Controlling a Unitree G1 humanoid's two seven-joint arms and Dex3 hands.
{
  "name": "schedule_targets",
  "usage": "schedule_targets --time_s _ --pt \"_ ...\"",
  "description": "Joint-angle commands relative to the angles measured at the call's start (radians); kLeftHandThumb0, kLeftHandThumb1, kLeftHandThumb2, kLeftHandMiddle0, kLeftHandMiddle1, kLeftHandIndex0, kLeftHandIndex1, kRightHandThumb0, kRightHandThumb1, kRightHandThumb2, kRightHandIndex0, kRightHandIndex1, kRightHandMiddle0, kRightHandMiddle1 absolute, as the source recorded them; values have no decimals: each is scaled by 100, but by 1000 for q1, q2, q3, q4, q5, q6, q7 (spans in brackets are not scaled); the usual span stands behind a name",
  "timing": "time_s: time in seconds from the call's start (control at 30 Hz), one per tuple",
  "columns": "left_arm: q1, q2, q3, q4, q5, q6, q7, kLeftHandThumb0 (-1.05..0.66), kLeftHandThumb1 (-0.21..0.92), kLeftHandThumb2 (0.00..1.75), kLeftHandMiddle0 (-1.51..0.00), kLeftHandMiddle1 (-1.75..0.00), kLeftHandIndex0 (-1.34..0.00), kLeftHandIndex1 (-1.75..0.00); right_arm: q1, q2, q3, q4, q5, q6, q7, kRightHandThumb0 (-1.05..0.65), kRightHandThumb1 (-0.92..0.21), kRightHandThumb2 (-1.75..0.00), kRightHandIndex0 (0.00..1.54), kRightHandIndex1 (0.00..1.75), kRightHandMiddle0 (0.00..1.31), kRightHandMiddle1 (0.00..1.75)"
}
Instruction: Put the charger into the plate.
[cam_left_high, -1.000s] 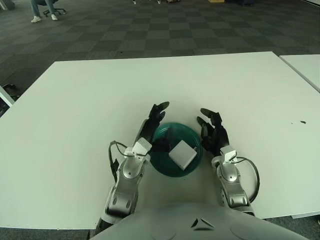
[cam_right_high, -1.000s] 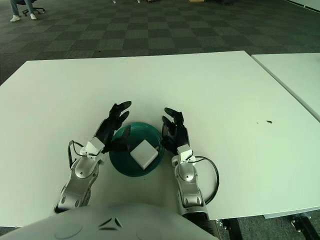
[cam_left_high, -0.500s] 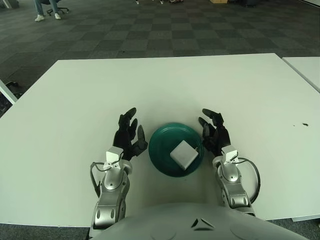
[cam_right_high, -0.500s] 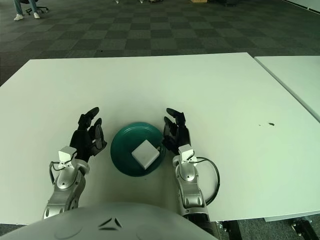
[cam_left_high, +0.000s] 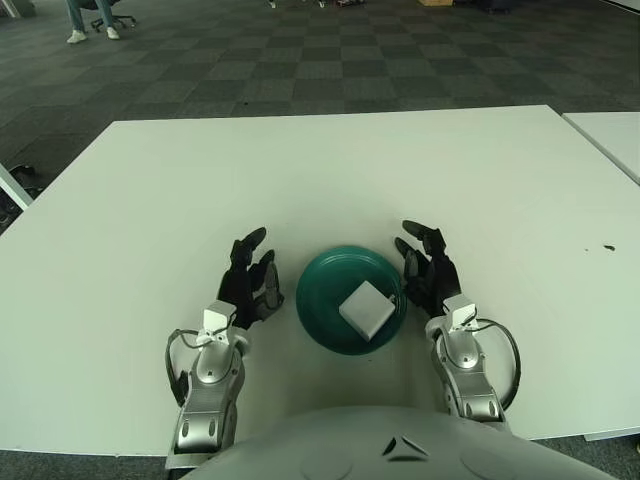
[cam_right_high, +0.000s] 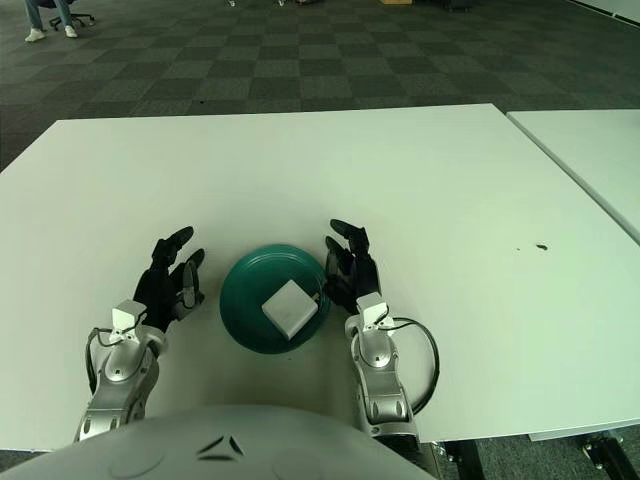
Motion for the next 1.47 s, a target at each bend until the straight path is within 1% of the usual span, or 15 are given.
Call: schedule_targets --time_s 0.0,0.3,0.5,0.7,0.83,0.93,1.03,1.17,1.33,1.43 --pt "16 14 22 55 2 4 9 -91 92 105 -41 0 -1 -77 74 -22 -15 49 13 100 10 -71 -92 -88 53 3 2 85" --pt "12 4 15 94 -1 -34 11 -91 92 106 -39 0 0 -75 79 -38 -24 34 11 110 22 -71 -92 -87 55 4 3 85" --pt "0 -2 15 167 -26 -103 -6 -92 92 105 -38 0 -1 -76 92 -49 -19 6 4 133 29 -71 -92 -88 54 3 2 85" --pt "-11 -11 16 234 -49 -173 -16 -92 92 102 -41 -1 -2 -78 101 -64 -21 -13 2 147 37 -72 -92 -89 52 2 1 84" --pt "-18 -16 14 266 -53 -202 -17 -93 92 101 -44 -3 -2 -79 107 -74 -24 -28 1 159 41 -72 -92 -89 51 1 0 83" --pt "-20 -26 5 278 -47 -214 -8 -93 92 100 -47 -4 -3 -80 111 -79 -24 -42 1 170 43 -71 -92 -89 50 1 0 83" --pt "-8 -58 -30 268 -17 -215 21 -92 92 101 -48 -4 -3 -81 114 -78 -27 -54 7 175 45 -70 -92 -89 52 2 0 82" --pt "7 -84 -62 236 13 -203 53 -91 92 102 -48 -4 -3 -81 113 -79 -32 -66 20 180 48 -69 -92 -87 52 2 0 77" --pt "11 -82 -60 222 11 -207 59 -91 92 103 -48 -3 -3 -82 102 -90 -48 -74 36 182 55 -67 -92 -86 50 1 0 66" --pt "24 -84 -68 207 18 -202 65 -91 92 103 -48 -3 -4 -82 97 -93 -53 -70 34 177 50 -67 -92 -86 48 0 0 64"
